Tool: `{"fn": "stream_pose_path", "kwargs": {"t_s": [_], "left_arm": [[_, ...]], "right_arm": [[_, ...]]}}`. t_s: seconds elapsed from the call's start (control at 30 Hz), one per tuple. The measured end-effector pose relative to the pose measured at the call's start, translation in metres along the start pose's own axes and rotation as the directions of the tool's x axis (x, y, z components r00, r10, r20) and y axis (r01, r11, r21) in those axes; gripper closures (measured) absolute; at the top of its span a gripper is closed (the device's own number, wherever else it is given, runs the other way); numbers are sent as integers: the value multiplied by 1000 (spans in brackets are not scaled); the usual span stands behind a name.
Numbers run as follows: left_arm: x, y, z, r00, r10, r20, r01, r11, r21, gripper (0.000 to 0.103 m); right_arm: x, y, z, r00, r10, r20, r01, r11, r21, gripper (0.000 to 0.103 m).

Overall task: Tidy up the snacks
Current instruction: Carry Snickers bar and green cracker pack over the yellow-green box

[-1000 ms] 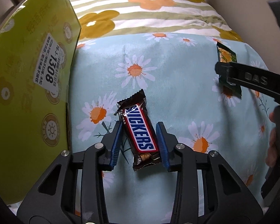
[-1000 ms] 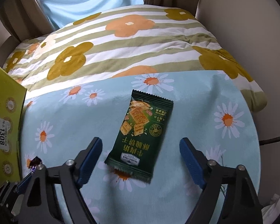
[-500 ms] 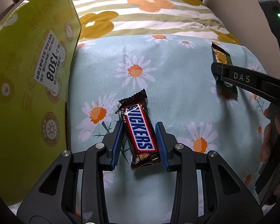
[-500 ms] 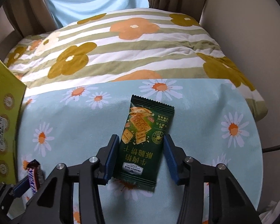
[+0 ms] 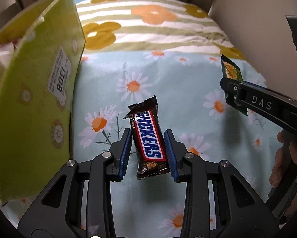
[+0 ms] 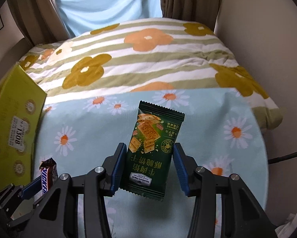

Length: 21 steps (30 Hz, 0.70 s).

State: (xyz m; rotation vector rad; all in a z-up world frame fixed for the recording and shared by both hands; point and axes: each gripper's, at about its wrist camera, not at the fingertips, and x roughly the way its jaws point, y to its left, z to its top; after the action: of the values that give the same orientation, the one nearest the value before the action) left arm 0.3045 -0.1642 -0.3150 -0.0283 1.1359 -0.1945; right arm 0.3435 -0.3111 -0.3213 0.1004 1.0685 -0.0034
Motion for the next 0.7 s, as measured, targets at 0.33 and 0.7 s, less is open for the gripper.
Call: {"fn": "stream_pose_path", "kwargs": {"t_s": [0.33,0.7], "left_arm": [[-85,-4,22,976,-56,211,70,996,-60,73],[-183,67,45,911,32,411,32,989,-147,73]], "right_arm": [[-94,11,18,988,73,139,-62,995,-82,59],[-160,87,40,946,243,215,-202,959,-197,59]]}}
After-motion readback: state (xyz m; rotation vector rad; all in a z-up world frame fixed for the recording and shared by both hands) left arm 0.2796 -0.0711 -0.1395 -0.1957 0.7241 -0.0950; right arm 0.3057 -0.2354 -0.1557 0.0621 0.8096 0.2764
